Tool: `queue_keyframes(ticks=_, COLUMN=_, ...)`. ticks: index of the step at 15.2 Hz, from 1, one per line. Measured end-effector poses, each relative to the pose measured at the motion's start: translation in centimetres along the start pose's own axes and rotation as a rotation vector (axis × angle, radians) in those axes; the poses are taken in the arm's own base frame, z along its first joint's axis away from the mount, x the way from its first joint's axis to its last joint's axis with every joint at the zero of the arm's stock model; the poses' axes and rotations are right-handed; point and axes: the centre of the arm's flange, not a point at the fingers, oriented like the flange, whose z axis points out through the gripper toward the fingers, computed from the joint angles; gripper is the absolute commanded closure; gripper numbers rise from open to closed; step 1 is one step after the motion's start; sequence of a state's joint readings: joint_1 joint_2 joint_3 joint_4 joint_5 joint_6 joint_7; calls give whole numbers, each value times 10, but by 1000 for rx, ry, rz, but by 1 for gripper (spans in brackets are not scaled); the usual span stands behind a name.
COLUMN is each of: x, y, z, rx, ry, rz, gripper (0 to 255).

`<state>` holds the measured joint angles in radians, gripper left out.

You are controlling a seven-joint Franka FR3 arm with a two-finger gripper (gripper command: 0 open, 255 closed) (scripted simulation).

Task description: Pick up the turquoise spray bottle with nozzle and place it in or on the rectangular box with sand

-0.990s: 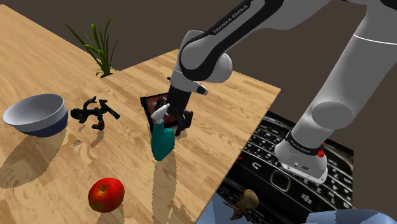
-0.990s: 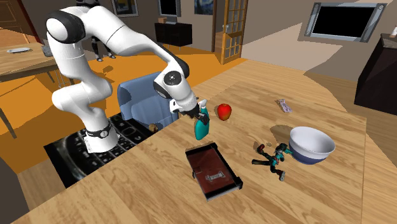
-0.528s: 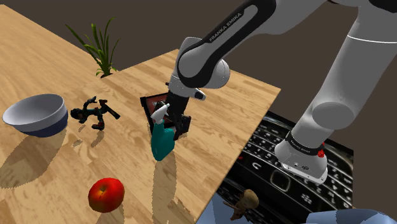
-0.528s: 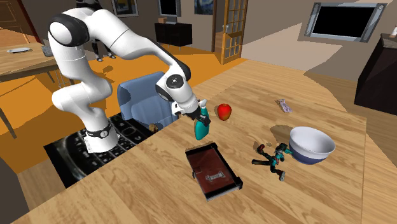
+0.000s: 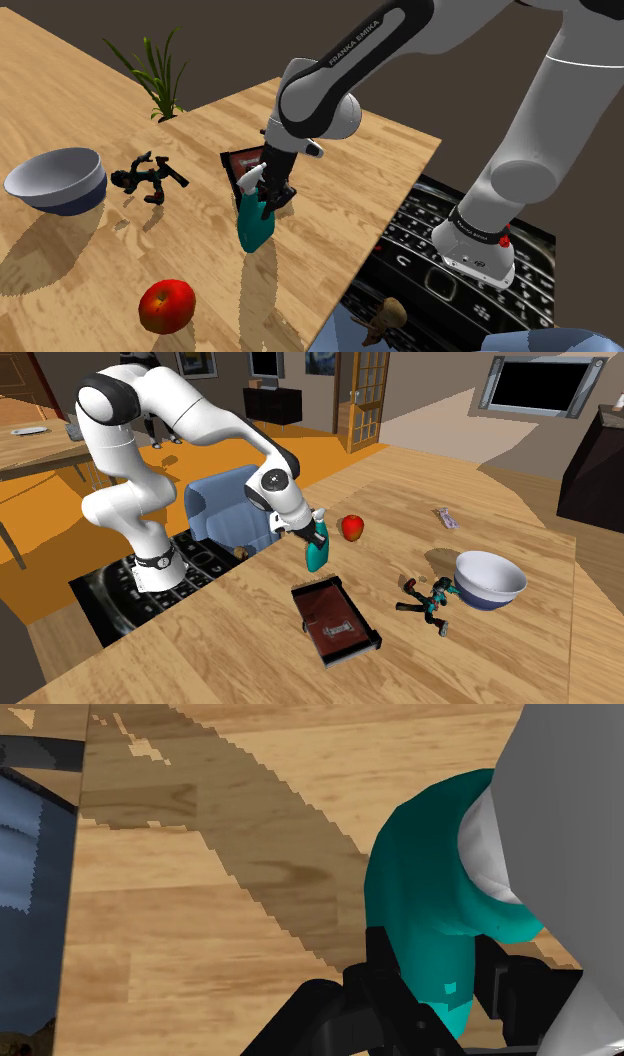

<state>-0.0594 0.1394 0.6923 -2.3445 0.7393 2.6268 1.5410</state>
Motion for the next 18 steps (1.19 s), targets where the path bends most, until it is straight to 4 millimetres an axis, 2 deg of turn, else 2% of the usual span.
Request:
queue_keyframes(ticks=6, x=-1, y=0, z=-2, rx=0, ry=0, rz=0, gripper=255)
queue_keyframes(ticks=18, x=-32, y=1, z=-55, rx=0, ry=0, rz=0, gripper=255)
